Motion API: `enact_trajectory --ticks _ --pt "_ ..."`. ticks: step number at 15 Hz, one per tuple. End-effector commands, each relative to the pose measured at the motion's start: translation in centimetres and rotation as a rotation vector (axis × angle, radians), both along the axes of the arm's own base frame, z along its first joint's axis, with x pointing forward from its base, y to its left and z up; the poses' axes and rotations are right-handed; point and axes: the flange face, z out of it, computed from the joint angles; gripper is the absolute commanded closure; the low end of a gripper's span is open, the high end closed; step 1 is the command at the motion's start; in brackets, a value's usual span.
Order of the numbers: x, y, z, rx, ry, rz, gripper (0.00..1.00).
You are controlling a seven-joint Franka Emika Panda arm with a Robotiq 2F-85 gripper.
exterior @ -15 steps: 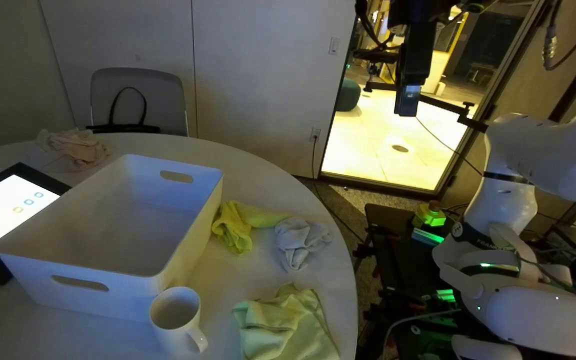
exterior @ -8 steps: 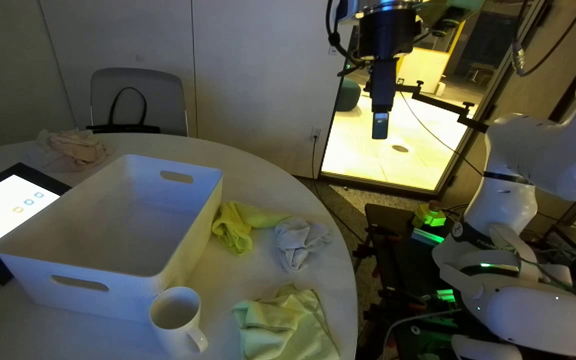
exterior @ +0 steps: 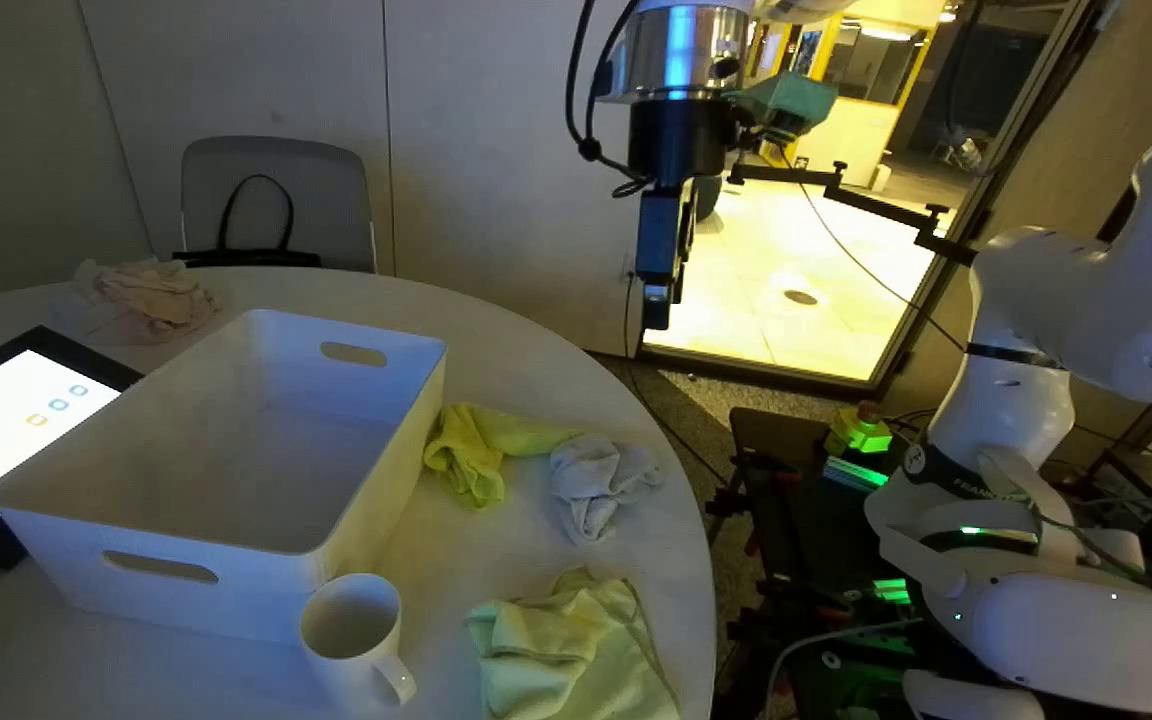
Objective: Put the cloths in the box, then put the marker and the yellow object in the cup
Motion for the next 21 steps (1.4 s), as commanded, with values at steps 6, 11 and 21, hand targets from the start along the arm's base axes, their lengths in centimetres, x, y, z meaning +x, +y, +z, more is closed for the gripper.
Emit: enact_trajectory --ticks 6,11,21 --pt "5.8 0.7 -6.6 0.003 -0.084 -0.018 0.00" --pt "8.1 0.1 -11.8 0.012 -0.057 -0.044 0.00" --pt "12.7 -0.5 -19.5 0.002 0.026 -0.005 0.00"
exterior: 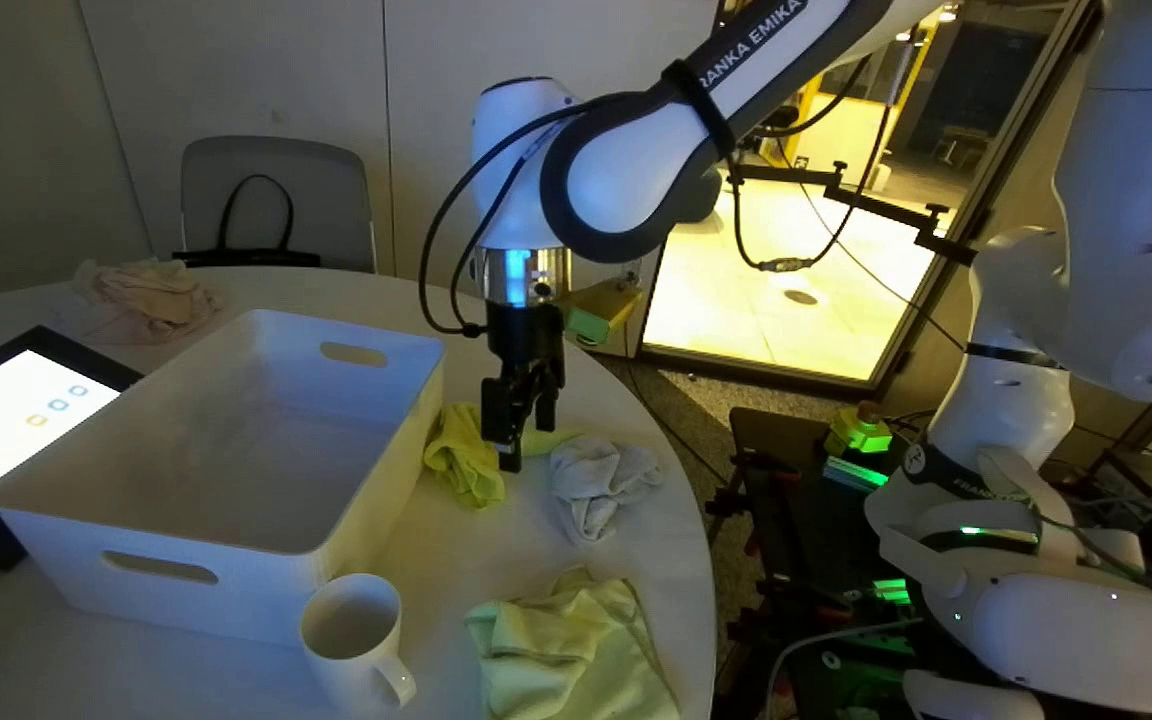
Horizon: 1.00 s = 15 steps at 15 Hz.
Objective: Put the cloths in the box, then put the marker and the yellow object in the cup
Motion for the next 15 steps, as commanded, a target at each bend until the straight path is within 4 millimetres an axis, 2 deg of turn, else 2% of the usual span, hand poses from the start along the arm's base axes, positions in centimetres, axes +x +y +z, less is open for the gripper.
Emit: enact_trajectory --ticks 1,6,9,15 --pt "2.7 0.0 -1.9 0.008 0.011 0.043 0.00" --pt "3.8 -0.4 -4.5 0.006 0.016 0.078 0.00" --pt "3.5 -1.0 -6.4 -0.004 0.034 0.085 0.00" --pt "3.5 -2.4 -8.4 -0.096 0.065 0.095 0.00"
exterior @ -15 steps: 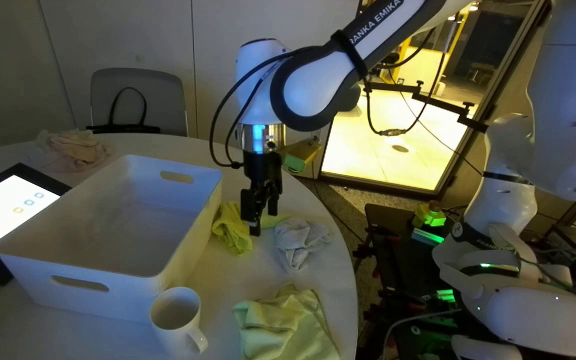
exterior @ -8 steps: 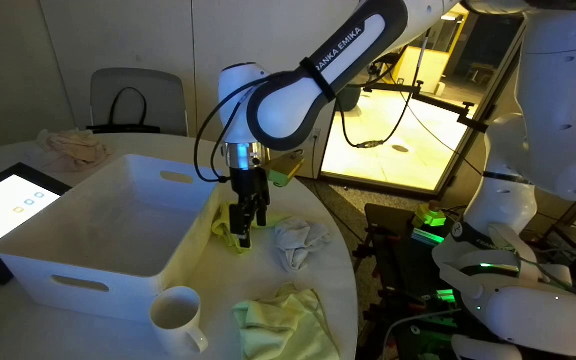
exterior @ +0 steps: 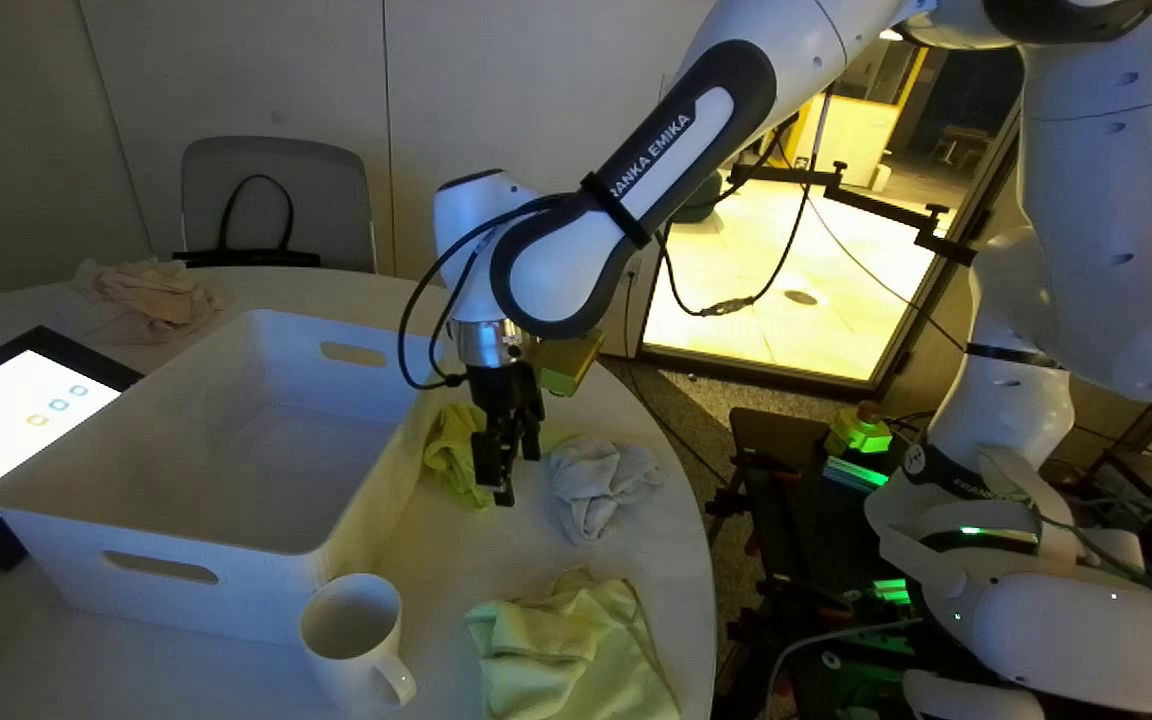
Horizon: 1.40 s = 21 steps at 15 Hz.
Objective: Put the cloths in the box, then put the marker and the yellow object in the cup
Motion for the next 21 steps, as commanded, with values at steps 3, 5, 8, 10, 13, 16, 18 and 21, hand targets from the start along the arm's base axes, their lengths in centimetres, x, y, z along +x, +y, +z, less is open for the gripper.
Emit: enact_trajectory --ticks 3,5,8,10,13,16,18,21 --pt "1.2 -1.1 -1.1 -0.073 -0.022 0.013 0.00" --pt "1.6 -1.2 -1.4 -0.080 -0.039 0.019 0.00" --pt "2.8 -1.0 -1.9 -0.087 -0.058 -0.009 0.00" --pt "3.5 -0.9 -2.2 -0.086 -0.063 -0.027 0.00" --pt "4.4 -0.6 -3.0 -0.080 -0.068 -0.037 0.00" --pt "4.9 -0.9 -4.0 -0.075 -0.063 -0.055 0.00" --pt "5.1 -1.1 -4.8 -0.070 -0.057 -0.069 0.00" --pt "5.6 -1.5 -5.8 -0.060 -0.048 -0.090 0.00"
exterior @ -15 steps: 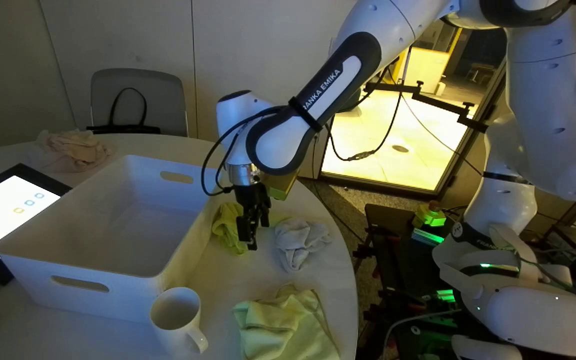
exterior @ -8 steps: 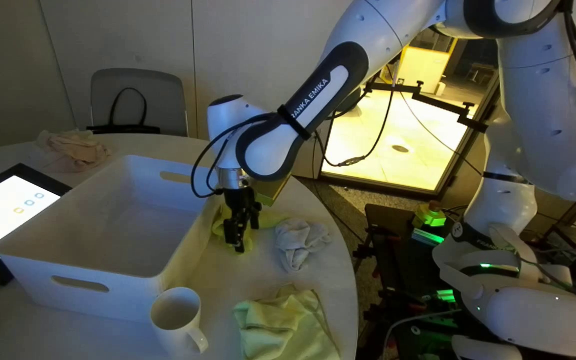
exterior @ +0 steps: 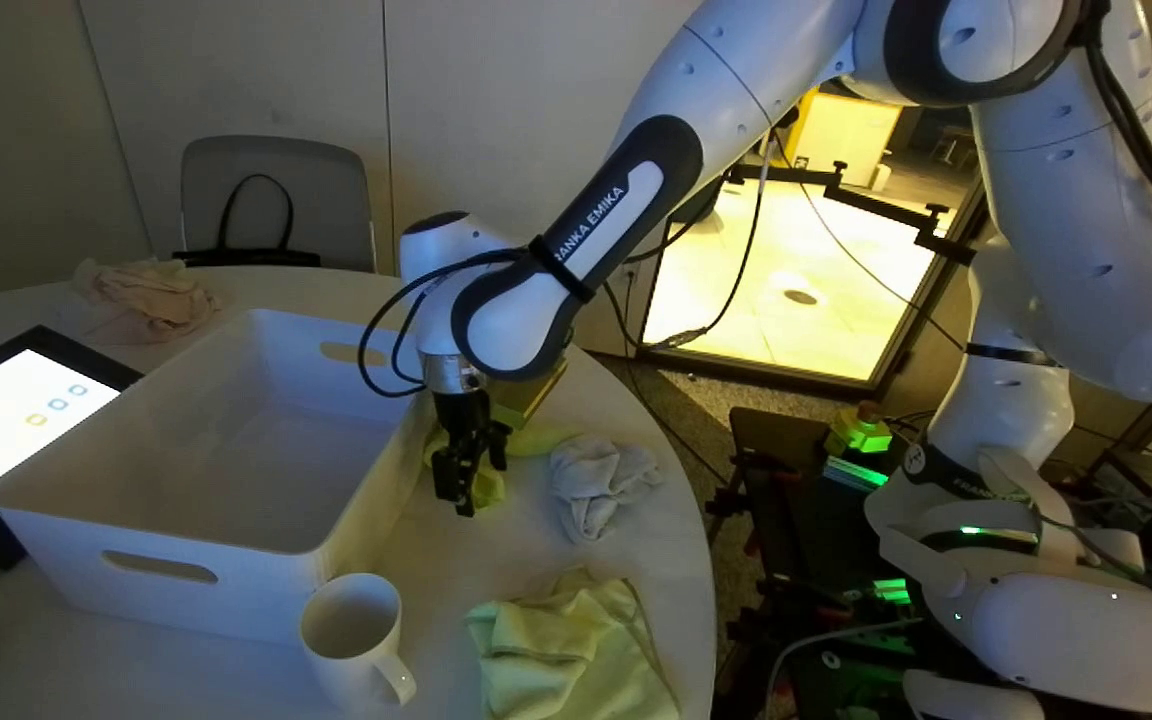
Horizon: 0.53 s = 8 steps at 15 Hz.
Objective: Put the cloths in the box, then put the marker and the yellow object in the cup
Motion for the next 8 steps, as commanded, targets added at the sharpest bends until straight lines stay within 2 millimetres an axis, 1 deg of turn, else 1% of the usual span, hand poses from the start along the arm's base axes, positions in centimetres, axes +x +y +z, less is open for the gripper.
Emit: enact_trajectory --ticks 1,5,6,7,8 --pt "1.49 -0.42 -1.08 0.013 -0.011 -0.037 0.00" --pt "1.98 -0.98 -1.61 0.021 -0.006 -0.059 0.00" --pt "2.09 -1.09 -1.66 0.023 -0.005 -0.064 0.08" --pt "2.16 -1.21 -1.69 0.026 -0.004 -0.072 0.24" --pt "2.24 -1.29 -1.70 0.030 -0.005 -0.077 0.34"
